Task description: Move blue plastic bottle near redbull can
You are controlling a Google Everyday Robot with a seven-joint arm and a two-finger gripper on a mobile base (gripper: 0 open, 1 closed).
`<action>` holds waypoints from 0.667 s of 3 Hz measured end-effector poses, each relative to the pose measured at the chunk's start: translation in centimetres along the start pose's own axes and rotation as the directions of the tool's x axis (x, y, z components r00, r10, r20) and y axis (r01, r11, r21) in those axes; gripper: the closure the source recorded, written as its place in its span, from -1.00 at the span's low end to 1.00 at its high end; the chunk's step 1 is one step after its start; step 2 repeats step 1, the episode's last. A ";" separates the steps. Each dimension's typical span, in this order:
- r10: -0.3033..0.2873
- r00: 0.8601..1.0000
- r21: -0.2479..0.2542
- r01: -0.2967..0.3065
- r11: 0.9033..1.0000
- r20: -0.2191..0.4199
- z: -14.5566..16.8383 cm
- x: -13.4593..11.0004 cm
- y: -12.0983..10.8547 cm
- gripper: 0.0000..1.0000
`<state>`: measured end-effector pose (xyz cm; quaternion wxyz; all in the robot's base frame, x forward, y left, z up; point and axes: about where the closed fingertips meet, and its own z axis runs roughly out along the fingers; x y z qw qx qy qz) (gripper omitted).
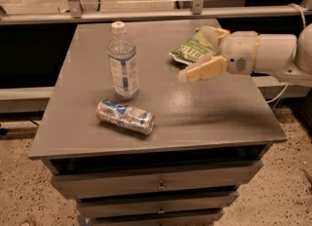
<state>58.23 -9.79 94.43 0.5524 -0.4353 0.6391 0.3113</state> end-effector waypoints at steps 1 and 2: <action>-0.001 1.000 0.019 0.001 1.000 0.000 -1.0 0.1 -0.4 -1.00; -0.001 1.000 0.019 0.001 1.000 0.000 -1.0 0.1 -0.4 -1.00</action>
Offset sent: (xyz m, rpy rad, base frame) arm 0.0000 0.0000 0.0000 0.0000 0.0000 0.0000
